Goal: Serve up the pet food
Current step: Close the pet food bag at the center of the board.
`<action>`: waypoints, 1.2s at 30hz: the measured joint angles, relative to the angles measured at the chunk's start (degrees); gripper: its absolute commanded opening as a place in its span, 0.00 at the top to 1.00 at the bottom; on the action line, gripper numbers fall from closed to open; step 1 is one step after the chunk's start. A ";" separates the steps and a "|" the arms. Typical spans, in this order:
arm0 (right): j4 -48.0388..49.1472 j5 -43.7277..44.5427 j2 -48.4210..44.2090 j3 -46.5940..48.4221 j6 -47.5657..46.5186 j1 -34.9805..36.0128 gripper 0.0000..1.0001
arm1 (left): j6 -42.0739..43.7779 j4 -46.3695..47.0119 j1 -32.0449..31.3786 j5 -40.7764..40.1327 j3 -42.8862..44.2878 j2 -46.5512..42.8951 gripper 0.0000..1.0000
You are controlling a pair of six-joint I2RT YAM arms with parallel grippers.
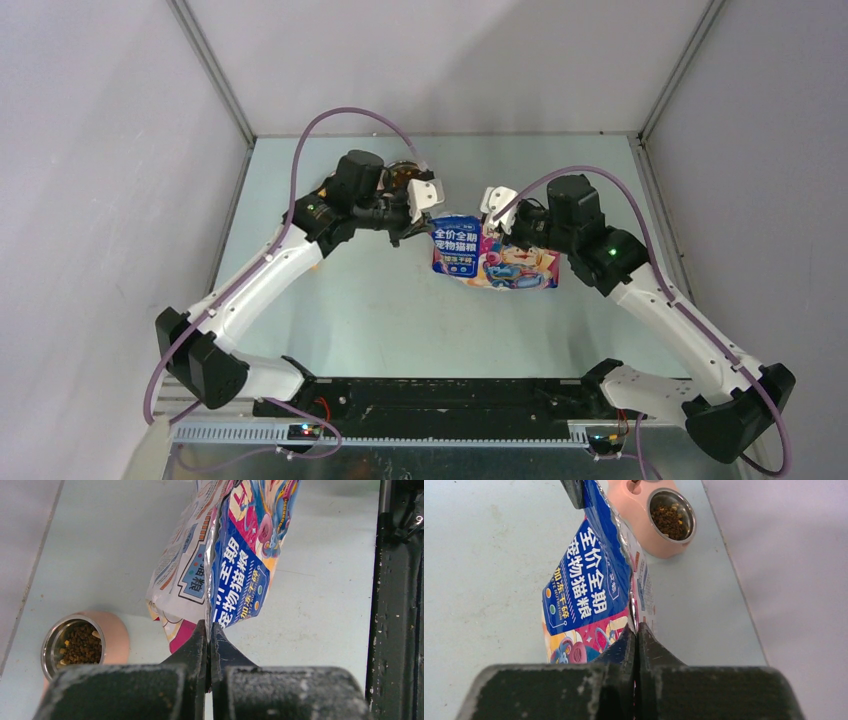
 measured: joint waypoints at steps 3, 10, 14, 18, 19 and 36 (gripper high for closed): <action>-0.04 0.07 0.00 -0.07 -0.15 0.00 1.00 | -0.02 0.22 0.11 0.22 -0.39 -0.37 1.00; -0.33 1.14 -0.68 -0.28 -1.18 -0.26 0.68 | -0.07 0.04 0.28 0.07 -0.55 -1.05 1.00; -1.38 2.01 -1.44 -0.31 -1.27 -1.73 0.73 | -0.07 0.04 0.42 0.07 -1.16 -1.51 1.00; -2.40 1.57 -1.62 -0.39 -1.22 -2.89 1.00 | -0.07 0.15 0.46 0.04 -1.16 -1.66 1.00; -2.67 1.33 -1.62 -0.52 -1.33 -2.99 1.00 | -0.07 0.22 0.48 -0.02 -1.16 -1.68 1.00; -5.46 3.34 -4.52 -0.94 -4.42 -4.28 0.85 | -0.04 -0.79 0.85 -0.09 -1.16 -2.25 1.00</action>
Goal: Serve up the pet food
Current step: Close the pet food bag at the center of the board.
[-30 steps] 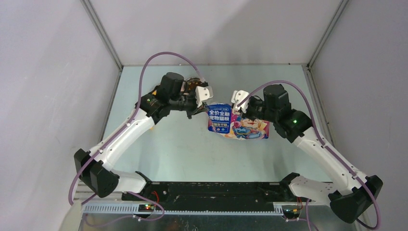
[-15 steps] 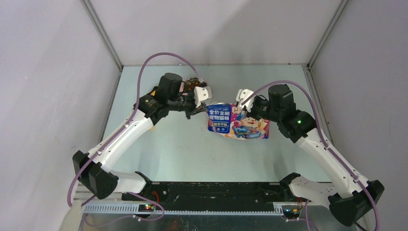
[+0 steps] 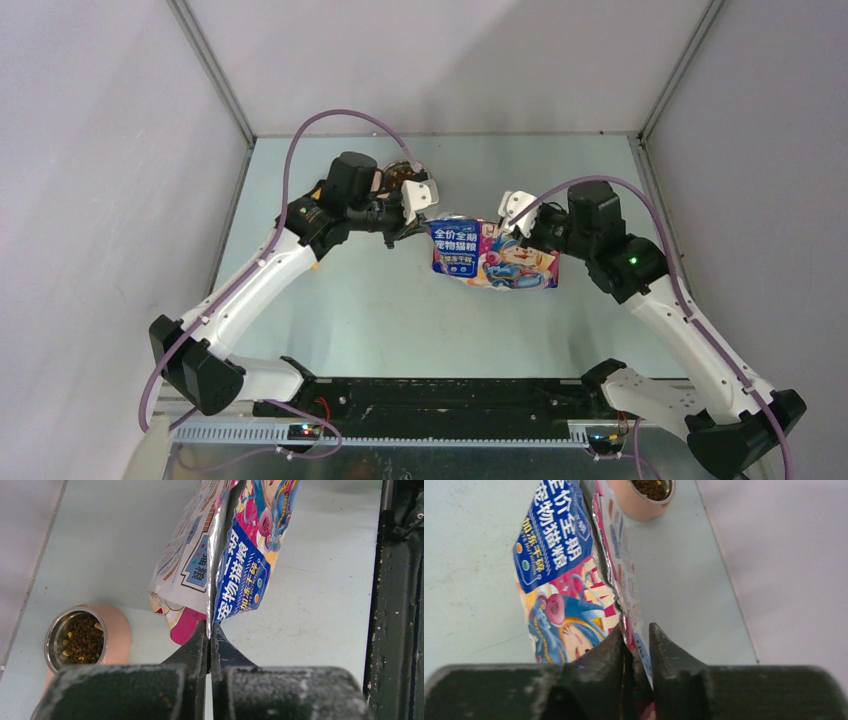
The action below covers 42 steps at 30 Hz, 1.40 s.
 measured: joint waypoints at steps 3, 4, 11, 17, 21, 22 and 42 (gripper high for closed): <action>-1.07 -0.33 -0.44 -0.33 -0.76 -0.26 1.00 | 0.04 0.04 0.00 0.02 0.00 0.00 1.00; -1.31 -0.35 -0.46 -0.42 -0.92 -0.24 1.00 | 0.04 0.13 0.00 0.04 0.00 -0.02 1.00; -1.07 -0.17 -2.05 -1.55 -1.84 -0.22 0.68 | 0.02 0.09 0.00 0.17 0.00 -0.35 1.00; -1.49 3.02 -3.93 -1.62 -3.02 -1.07 0.79 | 0.02 -0.37 0.15 0.13 0.00 -0.39 1.00; -2.14 2.99 -4.39 -2.14 -3.19 -1.68 1.00 | 0.04 -0.33 0.15 0.13 0.00 -0.39 1.00; -2.36 2.97 -4.39 -2.19 -3.32 -1.68 1.00 | 0.04 -0.31 0.15 0.11 0.00 -0.39 1.00; -3.15 7.30 -7.52 -4.37 -5.95 -2.60 1.00 | 0.04 -0.39 0.37 -0.04 -0.24 -1.36 1.00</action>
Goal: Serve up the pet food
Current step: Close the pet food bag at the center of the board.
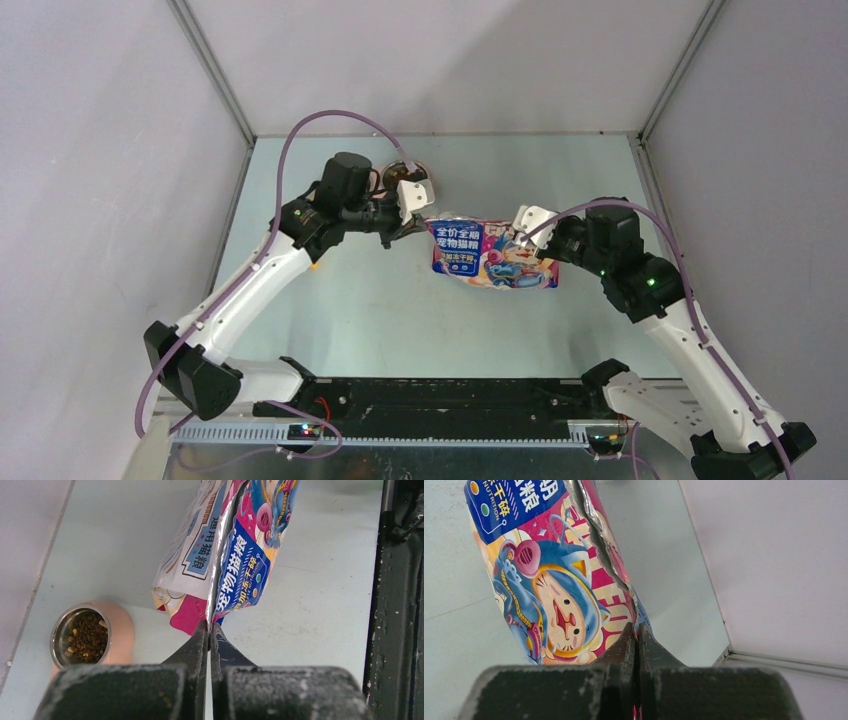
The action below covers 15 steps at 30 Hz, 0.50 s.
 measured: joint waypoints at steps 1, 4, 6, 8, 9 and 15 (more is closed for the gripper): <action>0.02 0.02 -0.09 -0.02 0.00 -0.04 0.95 | 0.00 0.00 0.02 0.00 0.00 -0.07 1.00; 0.07 0.04 -0.48 -0.24 -0.24 -0.55 0.69 | 0.00 0.00 0.02 0.00 0.00 -0.20 1.00; 0.09 0.68 -1.01 -0.24 -0.07 -1.46 0.68 | 0.00 -0.11 0.07 -0.04 -0.04 -0.31 1.00; 0.00 1.09 -1.92 -0.57 -0.07 -2.95 0.70 | 0.00 -0.13 0.11 -0.04 -0.07 -0.37 1.00; -0.02 1.29 -2.38 -0.81 -0.09 -3.48 0.78 | 0.00 -0.15 0.11 -0.04 -0.07 -0.37 1.00; 0.35 1.60 -3.78 -2.43 -0.50 -5.14 1.00 | 0.00 -0.11 0.13 0.04 -0.07 -0.42 1.00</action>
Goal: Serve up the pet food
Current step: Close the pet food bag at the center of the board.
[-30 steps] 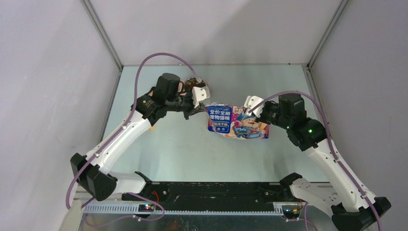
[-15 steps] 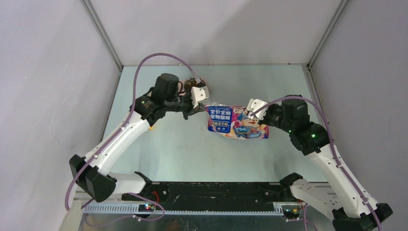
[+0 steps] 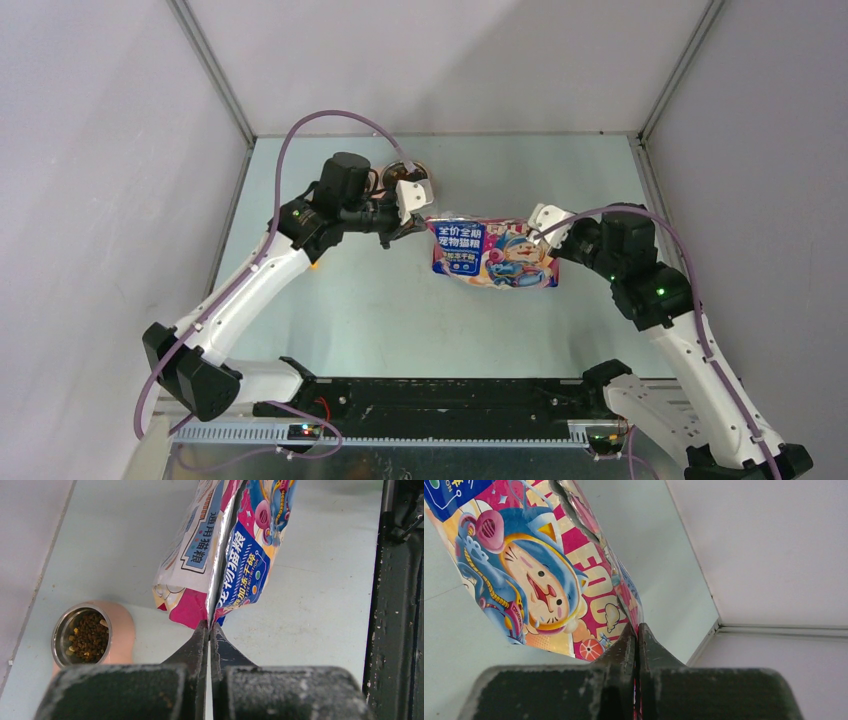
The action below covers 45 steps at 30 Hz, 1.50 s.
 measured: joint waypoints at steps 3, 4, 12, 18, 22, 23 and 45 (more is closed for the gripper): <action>0.22 -0.02 -0.04 -0.04 0.04 -0.22 0.66 | 0.00 -0.02 0.02 -0.02 0.00 0.00 1.00; 0.31 0.28 -0.07 -0.04 -0.17 -0.24 0.54 | -0.02 0.00 0.02 -0.02 0.00 0.00 1.00; 0.92 3.26 -2.36 -0.59 -0.22 -3.30 0.67 | -0.02 -0.50 0.35 -0.07 0.00 -0.11 1.00; 0.04 2.64 -3.26 -2.12 0.04 -4.59 1.00 | -0.02 -0.33 0.35 0.13 0.00 -0.13 1.00; 0.00 2.05 -3.61 -2.16 0.24 -4.92 0.64 | -0.02 -0.50 0.35 0.02 0.00 -0.35 1.00; 0.07 1.99 -3.80 -2.21 0.09 -5.05 0.54 | -0.02 -0.59 0.35 -0.11 0.00 -0.42 1.00; 9.16 -22.38 5.86 -0.50 6.19 -0.92 0.36 | 2.45 -10.36 -6.84 -0.07 12.68 9.35 0.20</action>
